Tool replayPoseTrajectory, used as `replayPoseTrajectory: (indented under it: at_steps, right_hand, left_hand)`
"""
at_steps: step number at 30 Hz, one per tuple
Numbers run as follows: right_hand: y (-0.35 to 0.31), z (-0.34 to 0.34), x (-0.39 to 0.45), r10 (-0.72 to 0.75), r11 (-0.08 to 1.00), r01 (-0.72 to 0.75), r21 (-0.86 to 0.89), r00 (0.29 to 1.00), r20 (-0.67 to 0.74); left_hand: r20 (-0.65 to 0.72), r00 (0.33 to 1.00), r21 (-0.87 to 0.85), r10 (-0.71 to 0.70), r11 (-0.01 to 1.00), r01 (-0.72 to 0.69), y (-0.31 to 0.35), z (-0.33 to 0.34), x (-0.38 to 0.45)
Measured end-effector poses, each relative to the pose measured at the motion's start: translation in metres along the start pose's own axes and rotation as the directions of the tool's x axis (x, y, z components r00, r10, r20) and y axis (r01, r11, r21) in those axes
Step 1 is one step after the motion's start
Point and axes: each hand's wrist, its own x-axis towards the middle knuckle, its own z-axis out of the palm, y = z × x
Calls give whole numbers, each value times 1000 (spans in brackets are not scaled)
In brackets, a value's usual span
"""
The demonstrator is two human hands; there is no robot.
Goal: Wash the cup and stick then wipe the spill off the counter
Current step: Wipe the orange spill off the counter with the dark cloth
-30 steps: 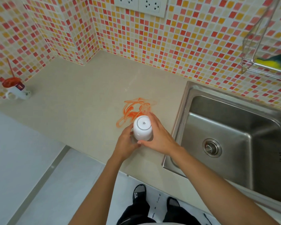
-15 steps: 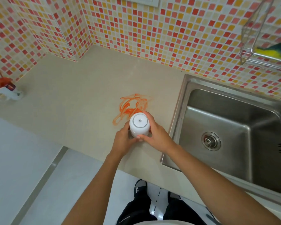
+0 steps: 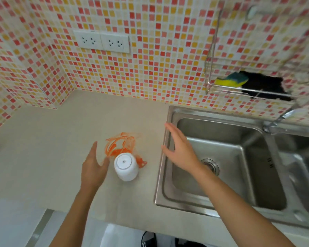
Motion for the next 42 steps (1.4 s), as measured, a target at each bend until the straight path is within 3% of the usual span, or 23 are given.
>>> replayPoseTrajectory:
  at_steps: [5, 9, 12, 15, 18, 21, 25, 31, 33, 37, 42]
  right_hand:
    - [6, -113, 10, -45, 999, 36, -30, 917, -397]
    - [22, -198, 24, -102, 992, 35, -121, 790, -605]
    - [44, -251, 48, -2, 982, -114, -151, 790, -613]
    - [71, -285, 72, 168, 924, -310, -225, 857, -488]
    - [94, -301, 92, 398, 851, -461, -250, 878, -264]
    - [108, -306, 112, 496, 790, -486, -374, 865, -75]
    - [126, -301, 131, 518, 729, -492, -475, 851, -86]
    - [110, -303, 120, 337, 775, -335, -536, 937, -98]
    - [109, -302, 114, 258, 810, -315, -494, 949, -181]
    - [115, -301, 106, 212, 888, -334, -315, 907, -364]
    - [107, -313, 101, 359, 933, -304, 192, 773, -523]
  left_hand:
    - [-35, 946, 3, 323, 946, -323, 135, 37, 24]
    - [72, 777, 53, 625, 776, -629, 249, 87, 25]
    - [186, 630, 133, 754, 616, -776, 318, 119, 26]
    - [291, 581, 257, 760, 523, -813, 360, 144, 32]
    - [355, 572, 336, 739, 470, -816, 384, 161, 38]
    - [372, 597, 423, 711, 443, -790, 388, 174, 44]
    - [364, 615, 450, 699, 446, -774, 386, 178, 46]
    - [353, 623, 430, 698, 471, -771, 385, 179, 46]
    - [354, 628, 436, 693, 472, -766, 385, 180, 47]
    - [349, 638, 444, 687, 478, -758, 386, 180, 45]
    - [339, 670, 426, 660, 527, -735, 385, 173, 34]
